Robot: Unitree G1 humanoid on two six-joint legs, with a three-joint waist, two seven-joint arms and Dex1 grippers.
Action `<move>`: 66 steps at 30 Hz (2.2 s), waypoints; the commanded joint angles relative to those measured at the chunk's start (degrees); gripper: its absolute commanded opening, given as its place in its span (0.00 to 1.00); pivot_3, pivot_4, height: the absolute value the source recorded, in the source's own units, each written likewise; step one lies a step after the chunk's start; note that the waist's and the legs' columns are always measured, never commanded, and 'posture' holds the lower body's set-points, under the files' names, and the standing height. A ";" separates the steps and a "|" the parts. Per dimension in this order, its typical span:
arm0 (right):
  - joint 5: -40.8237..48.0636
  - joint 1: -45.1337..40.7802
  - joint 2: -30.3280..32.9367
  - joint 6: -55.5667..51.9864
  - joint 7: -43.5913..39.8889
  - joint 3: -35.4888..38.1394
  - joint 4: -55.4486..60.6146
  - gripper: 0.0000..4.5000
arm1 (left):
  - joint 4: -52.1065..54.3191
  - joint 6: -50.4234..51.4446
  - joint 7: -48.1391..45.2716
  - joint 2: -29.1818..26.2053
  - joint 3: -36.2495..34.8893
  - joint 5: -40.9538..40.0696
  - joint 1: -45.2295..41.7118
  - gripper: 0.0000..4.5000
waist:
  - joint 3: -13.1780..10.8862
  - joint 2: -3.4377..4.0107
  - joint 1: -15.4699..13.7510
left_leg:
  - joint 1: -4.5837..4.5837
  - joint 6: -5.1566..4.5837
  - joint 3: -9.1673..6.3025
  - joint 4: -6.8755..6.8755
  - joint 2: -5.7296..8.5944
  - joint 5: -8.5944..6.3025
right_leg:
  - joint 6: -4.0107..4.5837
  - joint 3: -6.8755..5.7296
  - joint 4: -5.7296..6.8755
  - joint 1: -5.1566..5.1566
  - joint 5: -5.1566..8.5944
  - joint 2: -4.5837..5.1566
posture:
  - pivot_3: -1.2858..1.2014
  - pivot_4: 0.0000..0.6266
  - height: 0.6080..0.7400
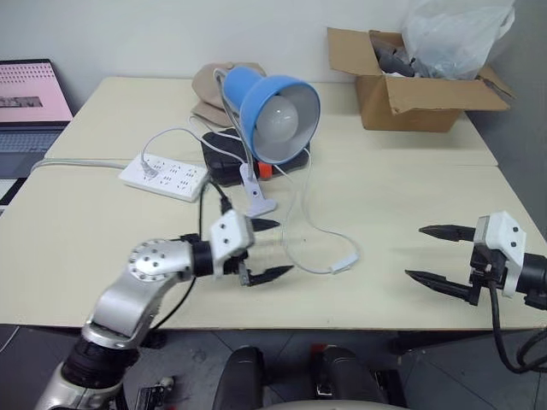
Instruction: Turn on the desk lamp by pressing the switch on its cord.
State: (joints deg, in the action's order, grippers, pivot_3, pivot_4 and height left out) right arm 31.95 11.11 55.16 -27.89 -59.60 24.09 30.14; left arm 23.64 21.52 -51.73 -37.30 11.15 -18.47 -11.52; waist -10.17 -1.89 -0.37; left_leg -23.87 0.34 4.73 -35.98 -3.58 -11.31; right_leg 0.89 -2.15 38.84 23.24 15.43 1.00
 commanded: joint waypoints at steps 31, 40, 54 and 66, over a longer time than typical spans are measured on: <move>3.48 7.38 0.13 -9.58 3.20 9.18 12.14 1.00 | -27.03 -9.42 6.20 21.77 16.66 17.77 -11.61 0.88 | 0.02 -0.05 -0.21 | -0.04 -0.02 -0.20 -0.09 0.12 0.01 | -0.10 -0.06 -0.01 -0.06 -0.06 -0.04 | 0.52 0.24 1.00; 3.70 6.88 0.31 -9.95 4.03 9.08 12.79 1.00 | -28.77 -10.45 6.03 22.20 16.62 18.60 -12.30 0.47 | 0.02 -0.05 -0.16 | -0.03 -0.02 -0.24 -0.11 0.13 0.01 | -0.13 -0.07 0.00 -0.06 -0.08 -0.05 | 0.52 0.24 1.00; 4.17 4.35 1.07 -10.26 5.26 7.21 13.88 1.00 | -26.52 -9.87 2.64 20.22 13.91 16.59 -13.57 0.09 | 0.02 -0.05 -0.04 | -0.04 -0.02 -0.24 -0.10 0.13 0.01 | -0.13 -0.07 0.00 -0.05 -0.08 -0.05 | 0.52 0.24 1.00; 8.60 -17.32 1.63 -17.98 10.75 -13.62 13.80 1.00 | -16.45 0.38 -7.33 5.49 1.63 6.41 -14.00 0.09 | -0.01 -0.09 0.54 | -0.03 -0.02 -0.28 -0.07 0.04 0.01 | -0.08 -0.08 0.00 -0.02 -0.05 -0.13 | 0.52 0.24 1.00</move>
State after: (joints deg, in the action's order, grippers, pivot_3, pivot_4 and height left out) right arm 39.61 -3.20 57.00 -44.02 -50.13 13.63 44.15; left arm 3.41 19.73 -57.15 -30.71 15.48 -8.55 -25.35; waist -10.18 -1.98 0.17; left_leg -23.93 0.33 4.46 -36.05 -3.54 -11.30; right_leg 0.81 -2.23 38.83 23.24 15.38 0.88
